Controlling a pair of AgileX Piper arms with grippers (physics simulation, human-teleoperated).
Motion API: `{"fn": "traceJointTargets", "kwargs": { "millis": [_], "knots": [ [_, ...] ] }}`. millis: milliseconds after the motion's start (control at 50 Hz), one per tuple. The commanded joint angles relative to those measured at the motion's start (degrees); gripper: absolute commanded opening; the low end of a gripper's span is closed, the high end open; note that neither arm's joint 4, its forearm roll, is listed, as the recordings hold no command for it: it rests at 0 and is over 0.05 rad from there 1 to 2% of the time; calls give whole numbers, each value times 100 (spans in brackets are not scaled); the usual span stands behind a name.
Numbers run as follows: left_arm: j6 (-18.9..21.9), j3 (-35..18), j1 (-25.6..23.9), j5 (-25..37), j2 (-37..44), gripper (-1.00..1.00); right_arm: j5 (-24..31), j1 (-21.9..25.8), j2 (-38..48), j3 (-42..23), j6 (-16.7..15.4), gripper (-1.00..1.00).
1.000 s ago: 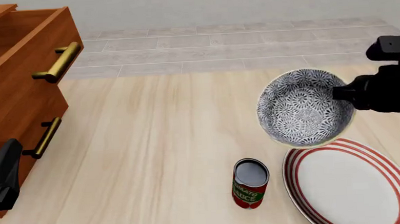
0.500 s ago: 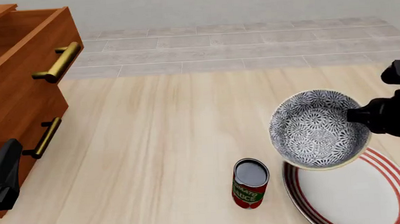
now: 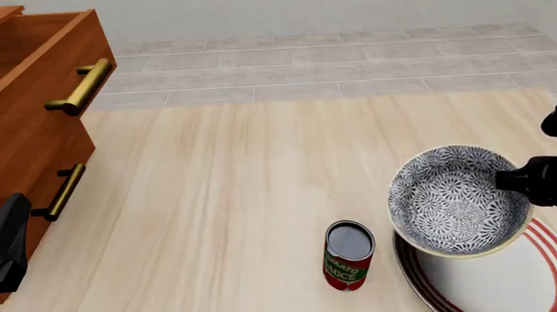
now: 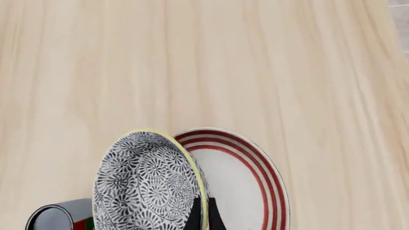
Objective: Put the bowl on the plate.
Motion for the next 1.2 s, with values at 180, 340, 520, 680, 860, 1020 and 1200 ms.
{"fn": "traceJointTargets", "kwargs": {
  "millis": [180, 340, 520, 680, 860, 1020, 1200],
  "knots": [
    [1, 0, 0, -1, 2, 100, 32, -53, -224, 480, 49, -100],
    [0, 0, -1, -1, 3, 100, -95, -63, -226, 641, 147, -100],
    [0, 0, 0, 0, -1, 100, -353, -72, -34, 804, 111, -100],
    [0, 0, -1, 0, 0, 100, -577, -167, 151, 920, 49, -100],
    [0, 0, -1, 0, 0, 100, -735, -269, 281, 983, -78, -100],
    [0, 0, -1, 1, -2, 100, -728, -360, 308, 979, -199, -100],
    [1, 0, -1, -1, 1, 100, -712, -449, 304, 982, -304, 100]
  ]
}}
